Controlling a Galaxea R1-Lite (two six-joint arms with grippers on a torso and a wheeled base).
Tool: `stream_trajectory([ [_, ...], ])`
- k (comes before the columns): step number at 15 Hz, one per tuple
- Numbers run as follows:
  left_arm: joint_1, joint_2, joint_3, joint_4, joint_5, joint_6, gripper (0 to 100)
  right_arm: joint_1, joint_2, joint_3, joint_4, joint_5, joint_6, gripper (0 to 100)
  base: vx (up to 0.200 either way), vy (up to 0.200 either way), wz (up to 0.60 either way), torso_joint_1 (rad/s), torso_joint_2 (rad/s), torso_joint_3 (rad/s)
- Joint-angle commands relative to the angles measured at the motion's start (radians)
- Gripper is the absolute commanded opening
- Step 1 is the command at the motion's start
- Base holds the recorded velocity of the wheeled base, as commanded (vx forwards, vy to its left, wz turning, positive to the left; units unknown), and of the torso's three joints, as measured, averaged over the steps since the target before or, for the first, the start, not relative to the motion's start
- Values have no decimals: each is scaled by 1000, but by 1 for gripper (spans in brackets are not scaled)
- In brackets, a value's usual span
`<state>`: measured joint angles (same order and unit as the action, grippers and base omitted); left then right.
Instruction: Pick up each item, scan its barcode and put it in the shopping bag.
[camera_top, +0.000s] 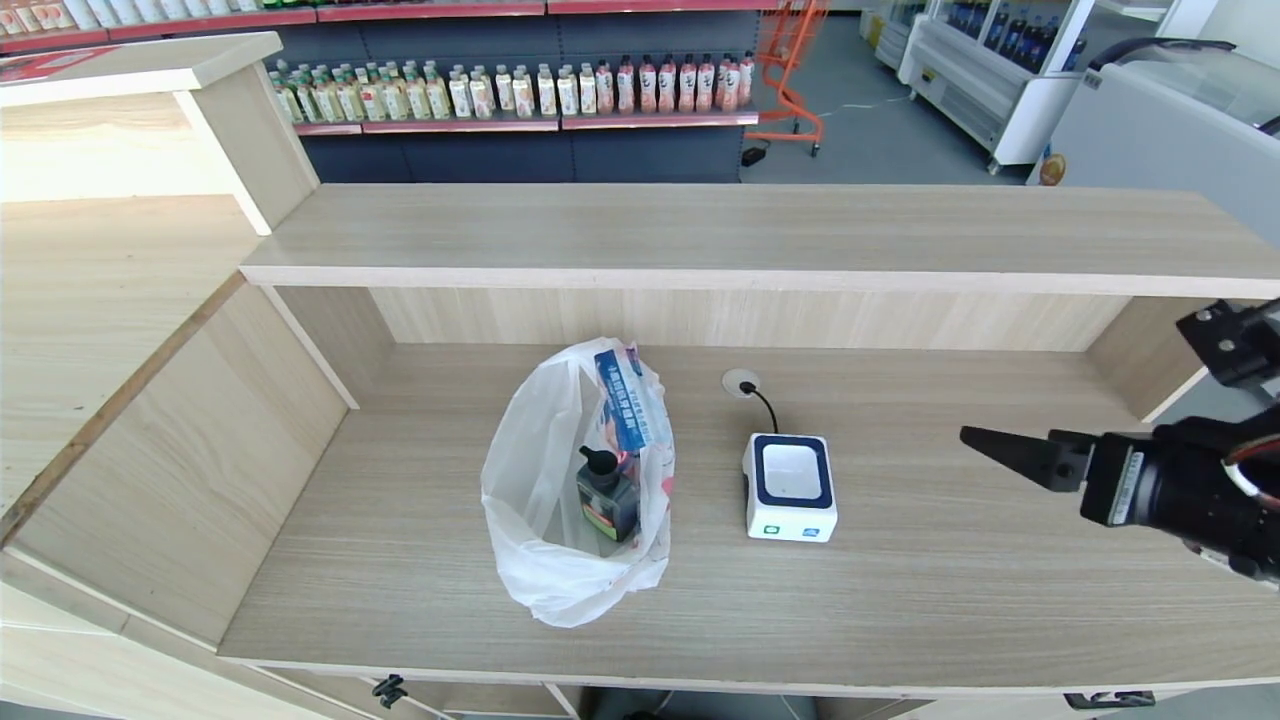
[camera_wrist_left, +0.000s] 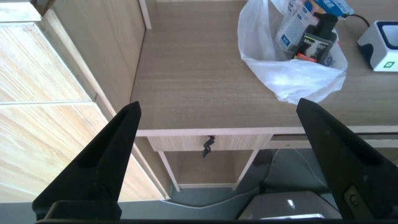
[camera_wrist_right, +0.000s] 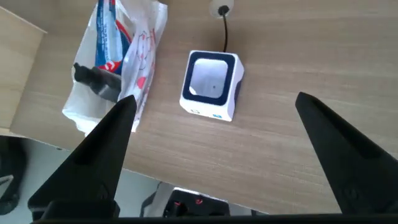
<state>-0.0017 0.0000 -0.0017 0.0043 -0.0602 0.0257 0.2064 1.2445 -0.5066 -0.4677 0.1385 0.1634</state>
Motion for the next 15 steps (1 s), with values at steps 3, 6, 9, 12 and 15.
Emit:
stream_trajectory([
  [3,0,2,0,0,0,0,100,-145,-826,507,107,-25,-137,100,0,0,0,0,0,0],
  [6,0,2,0,0,0,0,100,-229,-1088,507,405,-79,-176,100,0,0,0,0,0,0],
  [9,0,0,0,0,0,0,100,-211,-1244,507,426,-92,-248,100,0,0,0,0,0,0],
  [12,0,0,0,0,0,0,100,-211,-1244,507,451,-114,-193,100,0,0,0,0,0,0],
  [15,0,0,0,0,0,0,100,-211,-1244,507,454,-129,-163,0,0,0,0,0,0,0],
])
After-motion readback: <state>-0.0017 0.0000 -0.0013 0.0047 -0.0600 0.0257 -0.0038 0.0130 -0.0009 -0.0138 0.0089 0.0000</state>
